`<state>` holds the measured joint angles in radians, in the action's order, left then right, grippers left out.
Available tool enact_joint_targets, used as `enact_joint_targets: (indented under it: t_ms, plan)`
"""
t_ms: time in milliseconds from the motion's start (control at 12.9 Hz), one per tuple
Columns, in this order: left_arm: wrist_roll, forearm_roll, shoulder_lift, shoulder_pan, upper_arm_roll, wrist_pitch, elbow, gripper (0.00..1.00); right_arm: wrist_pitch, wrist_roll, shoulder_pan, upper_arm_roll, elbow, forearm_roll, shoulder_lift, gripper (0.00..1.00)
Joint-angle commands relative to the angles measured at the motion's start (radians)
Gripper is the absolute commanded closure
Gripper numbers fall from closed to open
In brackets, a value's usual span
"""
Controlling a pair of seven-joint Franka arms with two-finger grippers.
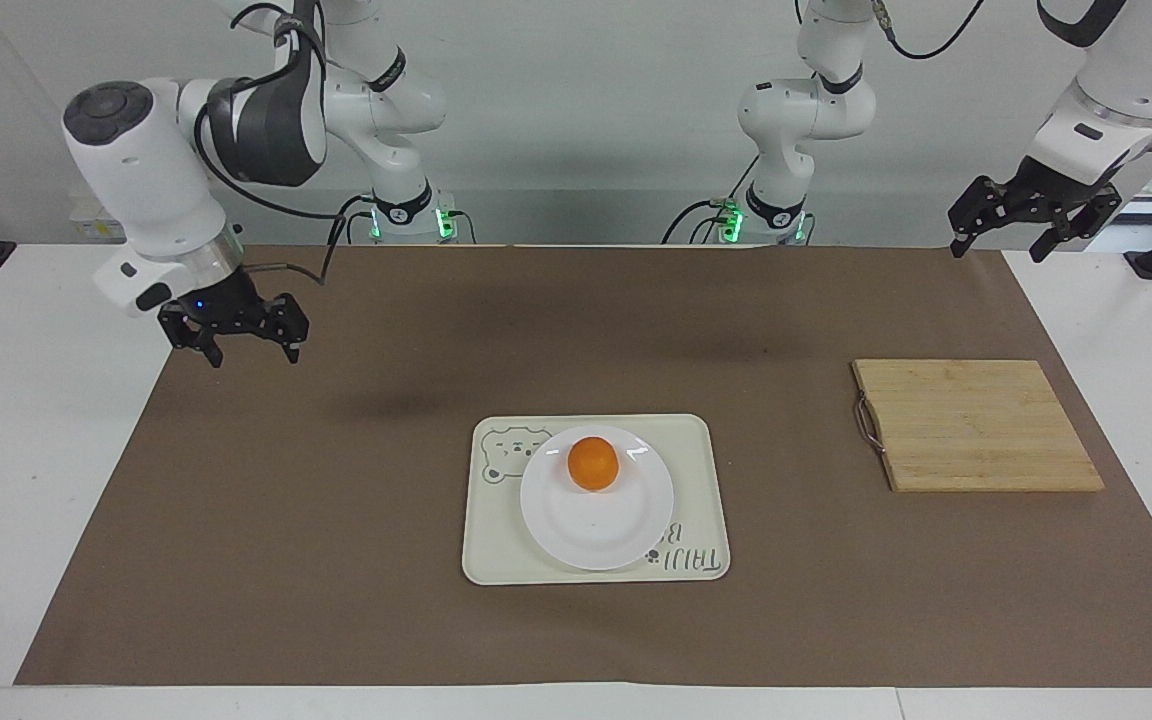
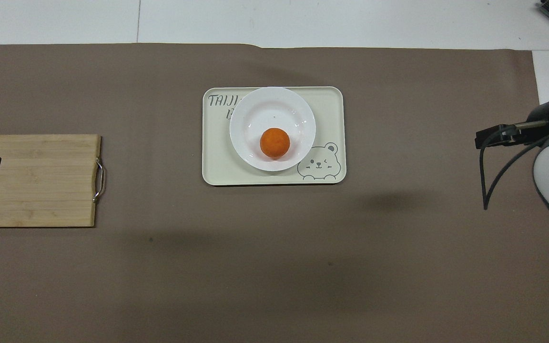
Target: Place orange and plate with both arms
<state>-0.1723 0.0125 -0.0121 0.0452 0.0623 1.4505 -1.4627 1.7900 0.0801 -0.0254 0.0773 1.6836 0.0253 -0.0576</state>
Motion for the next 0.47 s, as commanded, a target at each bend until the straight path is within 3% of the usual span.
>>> enact_joint_targets:
  t_ms: [0, 233, 388]
  plan:
    - [-0.003, 0.010, 0.020, -0.008, -0.007, -0.007, -0.019, 0.00, -0.085, -0.059, -0.001, -0.014, 0.001, 0.010, 0.082, 0.00]
    - [-0.003, 0.010, 0.020, -0.008, -0.007, -0.007, -0.019, 0.00, -0.254, -0.059, -0.002, -0.016, -0.143, 0.012, 0.070, 0.00]
    - [-0.003, 0.010, 0.020, -0.008, -0.007, -0.007, -0.019, 0.00, -0.259, -0.054, -0.001, -0.016, -0.138, 0.009, 0.077, 0.00]
